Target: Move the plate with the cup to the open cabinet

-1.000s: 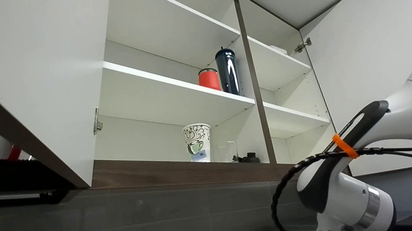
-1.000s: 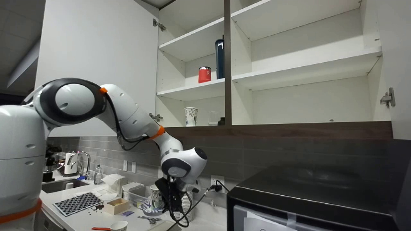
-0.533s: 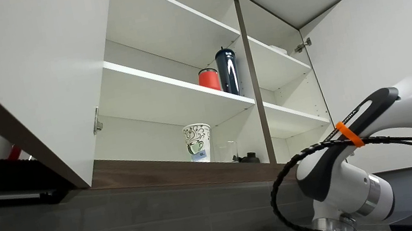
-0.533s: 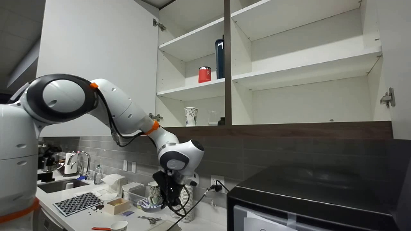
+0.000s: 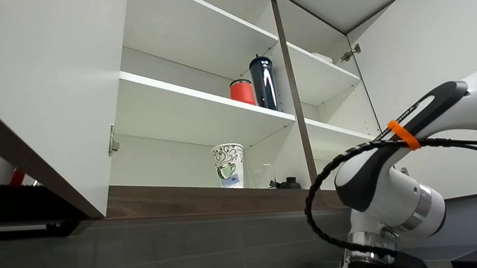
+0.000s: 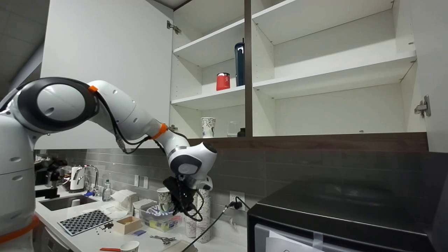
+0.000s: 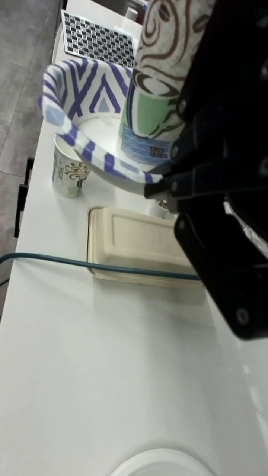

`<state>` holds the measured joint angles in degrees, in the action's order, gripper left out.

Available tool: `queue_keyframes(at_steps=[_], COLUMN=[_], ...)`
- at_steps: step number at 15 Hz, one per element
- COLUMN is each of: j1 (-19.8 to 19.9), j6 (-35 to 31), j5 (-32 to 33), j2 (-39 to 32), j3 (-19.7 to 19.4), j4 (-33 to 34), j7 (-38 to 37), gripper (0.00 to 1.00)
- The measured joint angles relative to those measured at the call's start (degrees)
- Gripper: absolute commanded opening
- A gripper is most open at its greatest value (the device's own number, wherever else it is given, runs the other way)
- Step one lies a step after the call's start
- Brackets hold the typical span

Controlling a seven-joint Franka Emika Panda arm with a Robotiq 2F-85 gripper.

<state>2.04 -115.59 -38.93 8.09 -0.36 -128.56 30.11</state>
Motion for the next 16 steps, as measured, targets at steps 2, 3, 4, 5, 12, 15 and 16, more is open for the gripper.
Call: queue_keyframes(at_steps=[2, 3, 4, 5, 12, 15, 16], j1=[-0.8, -1.0, -1.1, -1.1, -1.1, -1.4, -1.5], j6=[2.3, 3.6, 4.6, 5.1, 4.3, 2.6, 1.2], j5=[0.0, 0.0, 0.0, 0.0, -1.6, -4.2, -5.0], j2=[2.5, 3.7, 4.6, 5.3, 5.2, 5.4, 5.6], j3=[0.0, -0.1, -0.2, -0.3, -0.5, -0.2, 0.2], j4=[1.4, 2.3, 3.0, 3.4, 4.0, 5.5, 6.0], j7=[-0.2, -0.5, -0.8, -1.0, -6.0, -14.9, -18.0], gripper=[0.03, 0.03, 0.03, 0.03, 0.01, 0.01, 0.03])
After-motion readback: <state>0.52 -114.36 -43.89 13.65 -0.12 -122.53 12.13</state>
